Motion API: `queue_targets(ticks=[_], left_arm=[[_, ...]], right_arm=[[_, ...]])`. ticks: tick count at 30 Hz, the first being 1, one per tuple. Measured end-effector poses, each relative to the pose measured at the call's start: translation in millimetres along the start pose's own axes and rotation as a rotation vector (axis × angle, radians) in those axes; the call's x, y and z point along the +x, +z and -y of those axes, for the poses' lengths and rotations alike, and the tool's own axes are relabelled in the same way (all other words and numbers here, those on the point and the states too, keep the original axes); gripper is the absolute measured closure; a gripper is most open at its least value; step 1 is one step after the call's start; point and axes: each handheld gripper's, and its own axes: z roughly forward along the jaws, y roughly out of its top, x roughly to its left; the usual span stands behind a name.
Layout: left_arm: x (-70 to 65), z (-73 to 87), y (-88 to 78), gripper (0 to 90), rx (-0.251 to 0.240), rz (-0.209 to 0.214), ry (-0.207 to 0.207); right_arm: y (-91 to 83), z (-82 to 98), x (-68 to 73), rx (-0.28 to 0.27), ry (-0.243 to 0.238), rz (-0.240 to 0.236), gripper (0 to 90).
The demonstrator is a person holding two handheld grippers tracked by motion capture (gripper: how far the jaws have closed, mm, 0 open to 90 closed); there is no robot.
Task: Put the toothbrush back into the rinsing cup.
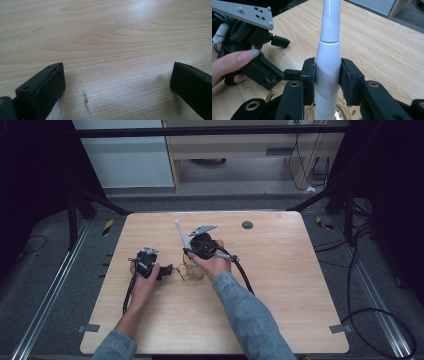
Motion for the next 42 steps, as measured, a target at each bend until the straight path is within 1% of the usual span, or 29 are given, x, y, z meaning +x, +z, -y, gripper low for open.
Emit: queue_targets(ticks=[10,11,17,20,31,34,37,40,41,42], left_arm=[[0.0,0.0,0.0,0.0,0.0,0.0,0.0],[0.0,0.0,0.0,0.0,0.0,0.0,0.0],[0.0,0.0,0.0,0.0,0.0,0.0,0.0],[0.0,0.0,0.0,0.0,0.0,0.0,0.0],[0.0,0.0,0.1,0.0,0.0,0.001,0.0],[0.1,-0.1,0.1,0.0,0.0,0.001,0.001],[0.0,-0.1,0.1,0.0,0.0,0.001,0.001],[0.1,-0.1,0.1,0.0,0.0,0.001,0.001],[0.1,-0.1,0.1,0.0,0.0,0.001,0.001],[0.1,-0.1,0.1,0.0,0.0,0.001,0.001]], right_arm=[[-0.2,0.3,-0.7,0.003,0.002,-0.001,65.1],[-0.5,0.4,-0.9,0.008,0.008,-0.002,64.7],[-0.7,0.0,-0.7,0.001,0.006,-0.006,64.3],[-1.5,-0.3,-0.4,0.002,0.006,-0.005,61.6],[-4.3,-1.4,-0.7,0.0,0.009,0.002,57.9],[-6.6,-2.6,-0.6,-0.009,0.008,0.007,55.3],[-7.3,-2.9,-0.3,-0.008,0.007,0.01,54.4],[-8.5,-3.2,0.1,-0.008,-0.001,0.014,51.9],[-9.3,-3.6,1.2,-0.003,-0.001,0.017,49.7],[-9.3,-3.6,1.2,-0.003,-0.001,0.017,49.7]])
